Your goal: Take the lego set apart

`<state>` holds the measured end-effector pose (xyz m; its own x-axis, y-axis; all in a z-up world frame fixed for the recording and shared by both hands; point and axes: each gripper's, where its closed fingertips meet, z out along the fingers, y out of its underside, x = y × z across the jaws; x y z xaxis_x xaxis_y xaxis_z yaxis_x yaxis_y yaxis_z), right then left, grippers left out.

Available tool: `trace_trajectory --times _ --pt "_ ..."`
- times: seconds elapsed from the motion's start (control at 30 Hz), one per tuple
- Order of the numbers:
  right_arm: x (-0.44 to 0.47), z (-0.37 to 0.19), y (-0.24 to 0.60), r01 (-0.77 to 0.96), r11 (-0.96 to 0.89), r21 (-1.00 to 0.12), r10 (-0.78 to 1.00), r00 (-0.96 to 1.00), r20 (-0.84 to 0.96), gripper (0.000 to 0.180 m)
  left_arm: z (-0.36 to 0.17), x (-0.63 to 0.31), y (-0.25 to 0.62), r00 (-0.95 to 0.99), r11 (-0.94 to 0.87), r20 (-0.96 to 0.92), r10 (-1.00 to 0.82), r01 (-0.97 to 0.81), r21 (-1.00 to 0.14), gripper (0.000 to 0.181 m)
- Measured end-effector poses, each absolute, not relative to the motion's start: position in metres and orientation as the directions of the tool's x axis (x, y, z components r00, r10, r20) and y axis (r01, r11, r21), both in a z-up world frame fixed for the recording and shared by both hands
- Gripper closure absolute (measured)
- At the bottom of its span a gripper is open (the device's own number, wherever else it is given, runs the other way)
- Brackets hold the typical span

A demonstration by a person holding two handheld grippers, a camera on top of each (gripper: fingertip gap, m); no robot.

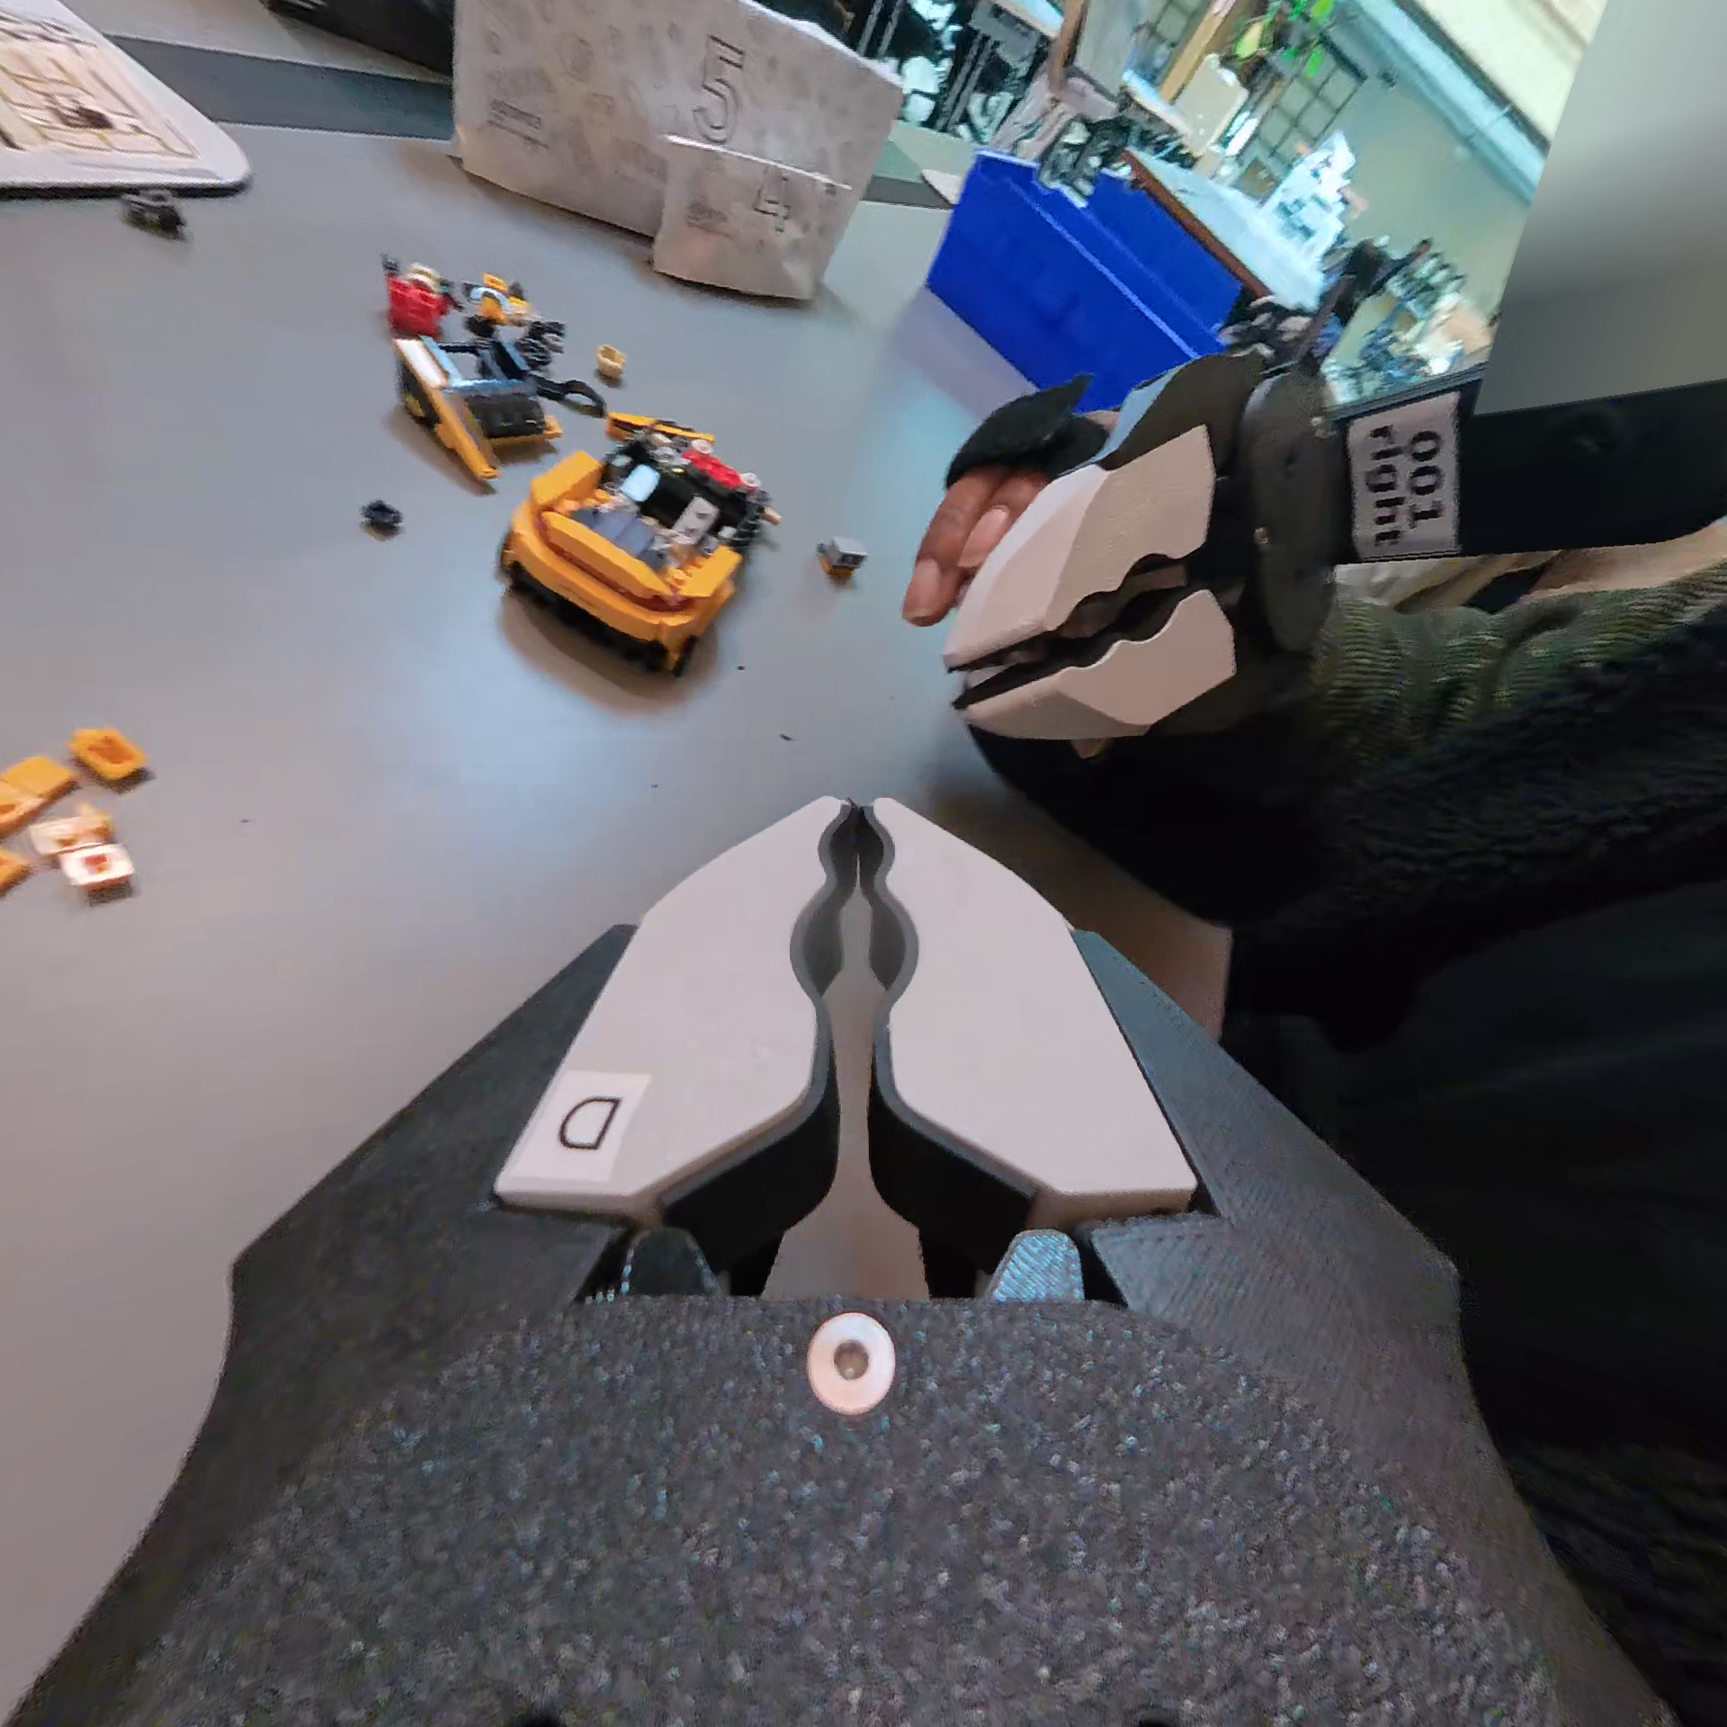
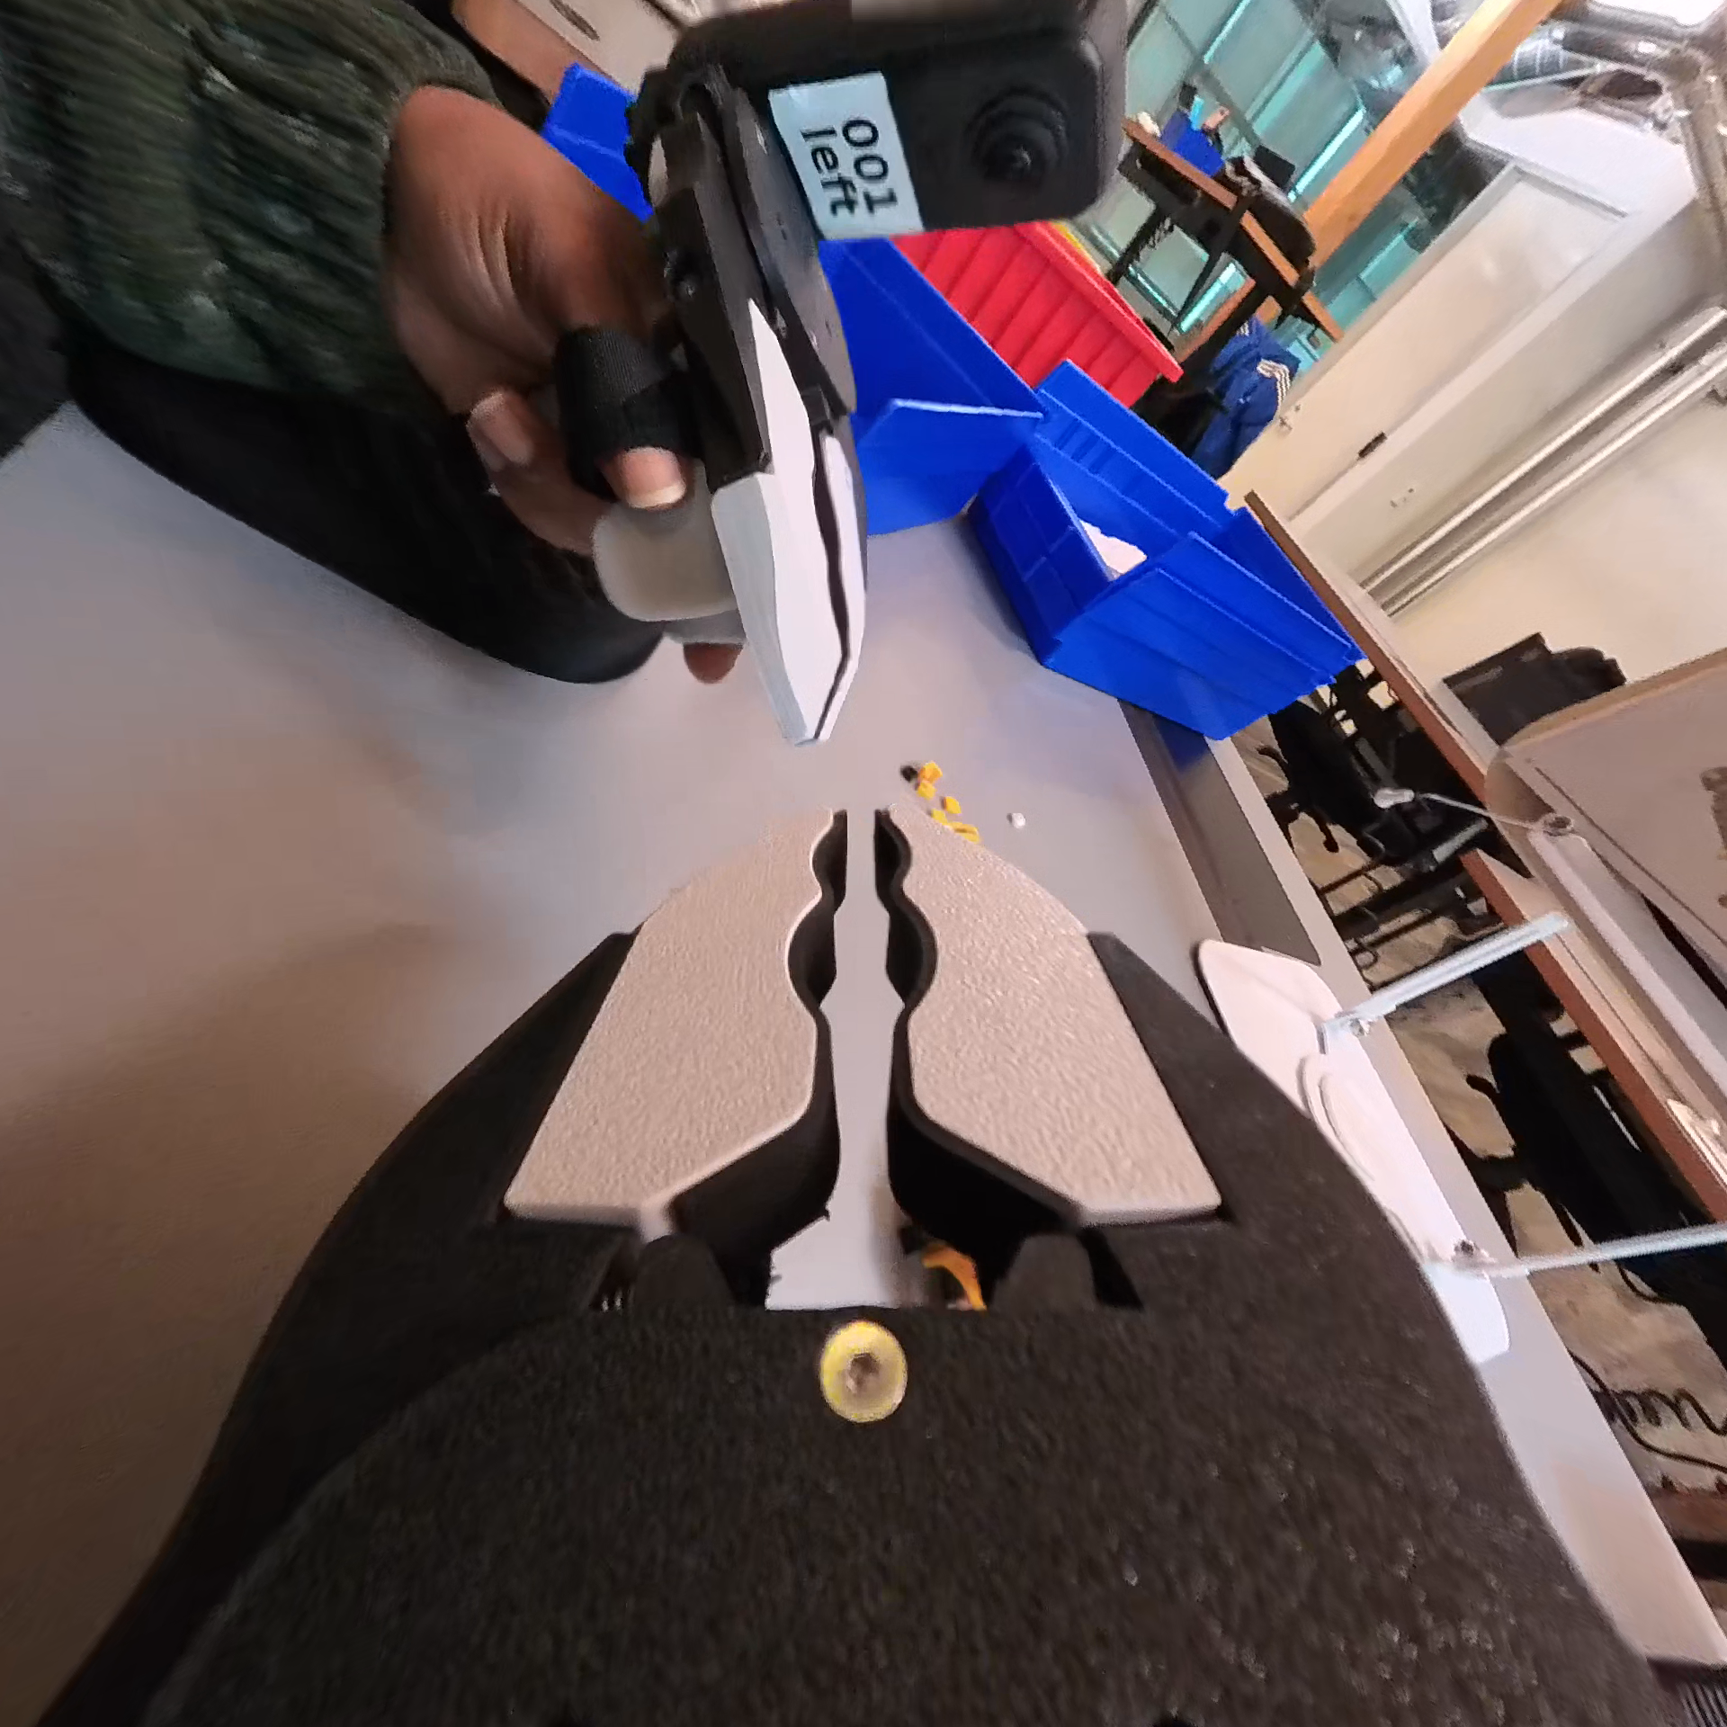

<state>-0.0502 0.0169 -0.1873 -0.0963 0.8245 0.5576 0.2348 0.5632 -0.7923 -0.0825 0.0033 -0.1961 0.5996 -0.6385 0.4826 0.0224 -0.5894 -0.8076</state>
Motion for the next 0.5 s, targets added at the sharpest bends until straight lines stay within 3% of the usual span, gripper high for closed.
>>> trace_trajectory --times 0.13,0.2,0.27,0.5 --pt "-0.045 -0.189 0.028 0.277 0.539 -0.795 0.836 -0.066 0.544 0.174 -0.217 -0.101 0.012 0.715 -0.588 0.357 -0.601 -0.093 -0.804 0.180" --pt "-0.040 -0.188 0.035 0.293 0.518 -0.804 0.847 -0.043 0.530 0.174 -0.234 -0.103 0.010 0.742 -0.613 0.303 -0.598 -0.180 -0.769 0.160" --pt "-0.036 -0.189 0.043 0.316 0.495 -0.809 0.856 -0.019 0.517 0.174 -0.254 -0.103 0.011 0.766 -0.617 0.212 -0.607 -0.286 -0.734 0.154" --pt "-0.005 -0.180 0.075 0.343 0.377 -0.860 0.888 0.131 0.441 0.175 -0.288 -0.098 0.017 0.753 -0.590 0.019 -0.658 -0.499 -0.635 0.153"
